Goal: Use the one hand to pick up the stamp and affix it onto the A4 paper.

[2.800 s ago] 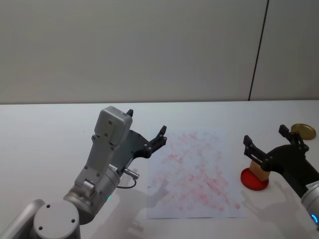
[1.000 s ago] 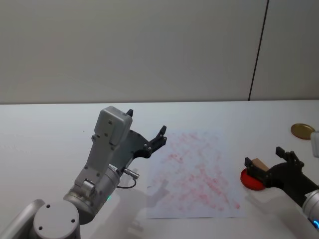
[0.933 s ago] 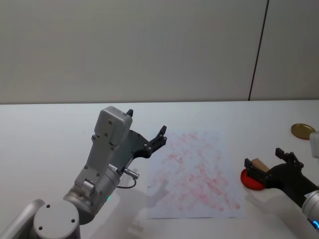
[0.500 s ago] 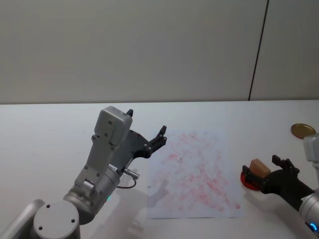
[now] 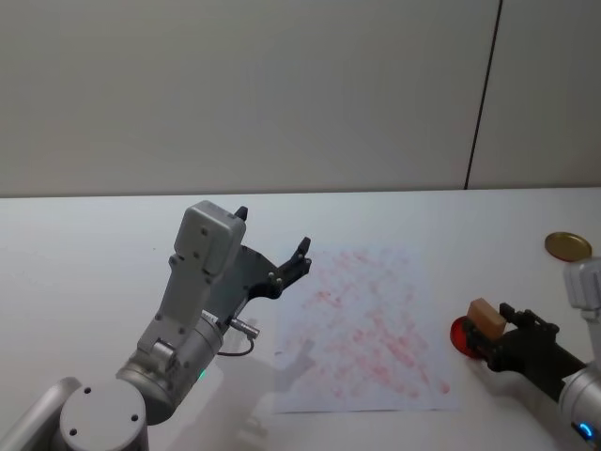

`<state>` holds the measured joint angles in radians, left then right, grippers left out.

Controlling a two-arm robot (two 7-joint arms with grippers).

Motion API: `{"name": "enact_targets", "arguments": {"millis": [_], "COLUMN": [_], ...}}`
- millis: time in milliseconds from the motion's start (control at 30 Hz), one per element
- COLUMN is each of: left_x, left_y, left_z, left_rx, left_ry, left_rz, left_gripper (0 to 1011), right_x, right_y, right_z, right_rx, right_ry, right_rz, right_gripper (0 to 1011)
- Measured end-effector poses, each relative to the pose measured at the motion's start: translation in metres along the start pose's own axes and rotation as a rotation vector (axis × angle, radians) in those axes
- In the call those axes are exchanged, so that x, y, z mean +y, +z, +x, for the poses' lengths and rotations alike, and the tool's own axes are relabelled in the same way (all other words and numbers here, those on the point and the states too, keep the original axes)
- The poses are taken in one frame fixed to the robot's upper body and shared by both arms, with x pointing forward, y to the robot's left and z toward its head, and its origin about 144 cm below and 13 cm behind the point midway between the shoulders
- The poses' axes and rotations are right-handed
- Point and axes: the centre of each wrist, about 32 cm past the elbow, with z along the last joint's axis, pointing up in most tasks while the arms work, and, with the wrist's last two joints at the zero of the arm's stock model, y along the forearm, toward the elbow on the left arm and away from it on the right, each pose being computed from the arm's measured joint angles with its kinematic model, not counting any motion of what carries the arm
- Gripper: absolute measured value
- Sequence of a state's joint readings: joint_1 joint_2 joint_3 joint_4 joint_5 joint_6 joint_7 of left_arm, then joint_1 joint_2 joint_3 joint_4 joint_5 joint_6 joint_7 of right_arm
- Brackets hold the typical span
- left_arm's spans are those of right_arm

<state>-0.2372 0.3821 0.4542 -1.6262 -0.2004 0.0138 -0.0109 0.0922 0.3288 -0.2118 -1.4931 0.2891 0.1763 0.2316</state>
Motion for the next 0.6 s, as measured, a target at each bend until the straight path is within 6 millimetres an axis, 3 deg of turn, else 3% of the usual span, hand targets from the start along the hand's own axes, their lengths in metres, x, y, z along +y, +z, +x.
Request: {"name": "enact_targets", "arguments": {"millis": [100,467,600], "left_x": [0.0,0.0,0.0], "left_y": [0.0,0.0,0.0], "left_z": [0.0,0.0,0.0], "left_rx": [0.0,0.0,0.0], "left_ry": [0.0,0.0,0.0], "left_rz": [0.0,0.0,0.0], "left_gripper": [993,993,993], "right_x": [0.0002,0.0002,0.0002], "right_y": [-0.0014,-0.005,-0.0055], "right_z": [0.0006,0.0019,0.0021], "right_rx": [0.0,-0.007,-0.016], "right_ry": [-0.002,-0.008,-0.01], "right_rz": [0.001,0.016,0.026], "right_gripper": [617,239,217]}}
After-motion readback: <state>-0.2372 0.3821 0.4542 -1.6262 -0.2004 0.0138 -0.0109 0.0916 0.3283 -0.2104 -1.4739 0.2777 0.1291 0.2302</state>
